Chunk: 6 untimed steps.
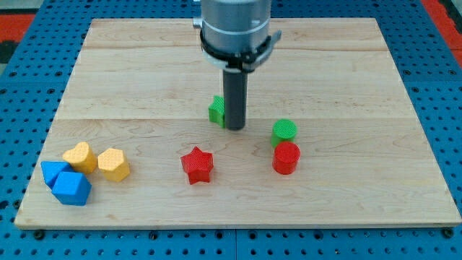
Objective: Push the green star towards center left
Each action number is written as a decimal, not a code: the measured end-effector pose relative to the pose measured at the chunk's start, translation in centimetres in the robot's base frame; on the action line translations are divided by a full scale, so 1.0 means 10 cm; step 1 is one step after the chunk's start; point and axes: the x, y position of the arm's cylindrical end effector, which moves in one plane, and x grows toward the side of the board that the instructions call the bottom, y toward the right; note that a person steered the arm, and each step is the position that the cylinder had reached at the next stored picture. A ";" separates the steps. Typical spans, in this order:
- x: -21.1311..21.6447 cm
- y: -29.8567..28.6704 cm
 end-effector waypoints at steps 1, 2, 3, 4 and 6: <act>-0.27 0.01; -0.33 -0.34; -0.33 -0.81; -0.48 -0.73; -0.73 -0.86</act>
